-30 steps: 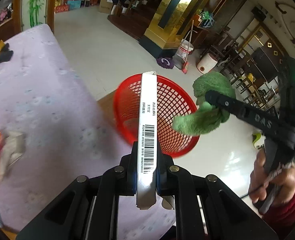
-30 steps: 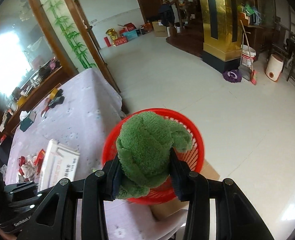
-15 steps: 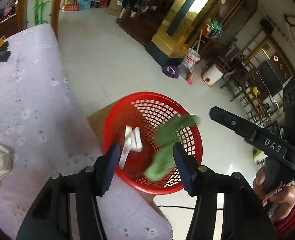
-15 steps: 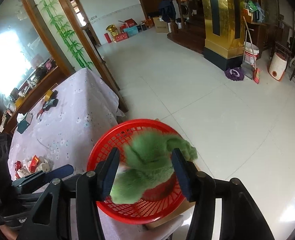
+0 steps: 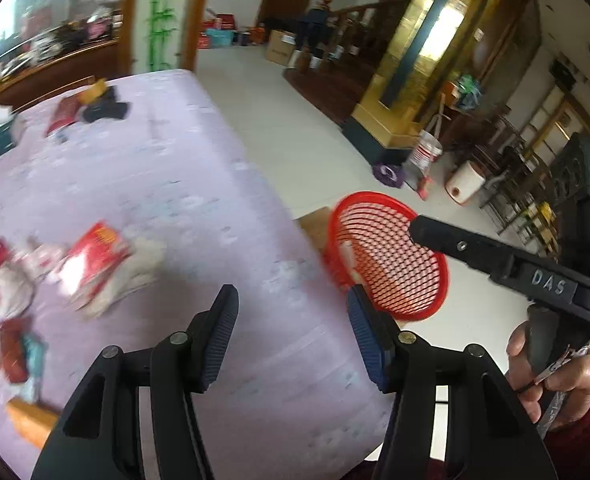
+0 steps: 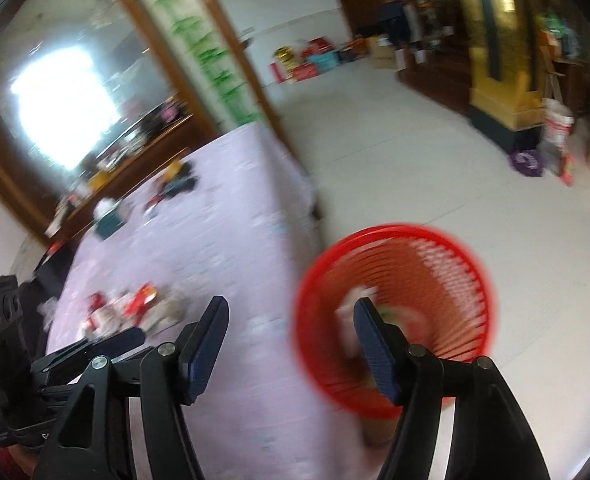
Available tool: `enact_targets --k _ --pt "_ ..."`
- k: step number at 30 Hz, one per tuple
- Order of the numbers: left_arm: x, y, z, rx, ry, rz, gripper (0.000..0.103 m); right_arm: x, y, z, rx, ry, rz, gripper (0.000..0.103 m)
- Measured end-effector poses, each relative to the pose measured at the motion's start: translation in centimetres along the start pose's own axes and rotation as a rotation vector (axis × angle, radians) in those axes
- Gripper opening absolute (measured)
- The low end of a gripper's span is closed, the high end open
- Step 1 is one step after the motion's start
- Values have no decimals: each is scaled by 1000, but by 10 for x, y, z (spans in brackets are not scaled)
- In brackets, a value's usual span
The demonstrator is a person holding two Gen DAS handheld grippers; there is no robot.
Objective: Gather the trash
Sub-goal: 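Move both open tools back over the table, then grasp the orange medicine box with the left tool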
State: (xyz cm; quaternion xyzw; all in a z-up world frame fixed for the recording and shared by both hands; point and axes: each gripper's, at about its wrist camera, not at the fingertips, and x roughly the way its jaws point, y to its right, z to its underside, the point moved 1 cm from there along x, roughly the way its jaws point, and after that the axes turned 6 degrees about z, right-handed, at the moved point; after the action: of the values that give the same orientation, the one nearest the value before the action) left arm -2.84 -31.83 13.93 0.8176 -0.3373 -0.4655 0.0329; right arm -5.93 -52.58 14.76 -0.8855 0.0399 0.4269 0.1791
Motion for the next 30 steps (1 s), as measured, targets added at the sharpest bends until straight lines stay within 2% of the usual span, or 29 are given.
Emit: enact_targets --k 6,10,12,17,21,23,27,30 --pt "-48 -54 30 -113 34 -62 56 23 -67 16 -112 -58 -74 69" --pt "-80 -94 56 -230 55 -120 59 34 -104 24 -179 -86 -119 69" --pt "-93 -115 72 -306 60 -151 61 39 -116 28 -206 -97 -137 69" --pt "-116 -176 116 -585 53 -188 65 41 -140 33 -263 -107 -176 69" --pt "-115 -212 144 -794 33 -204 65 40 -148 34 -289 -104 -191 69" --pt "-107 -219 149 -854 14 -186 66 39 -149 36 -299 -108 -195 70" --pt "-91 -227 154 -938 -1 -193 67 38 -146 37 -302 -116 -200 70" --pt "-81 -231 154 -962 -16 -247 68 34 -139 36 -304 -107 -193 70"
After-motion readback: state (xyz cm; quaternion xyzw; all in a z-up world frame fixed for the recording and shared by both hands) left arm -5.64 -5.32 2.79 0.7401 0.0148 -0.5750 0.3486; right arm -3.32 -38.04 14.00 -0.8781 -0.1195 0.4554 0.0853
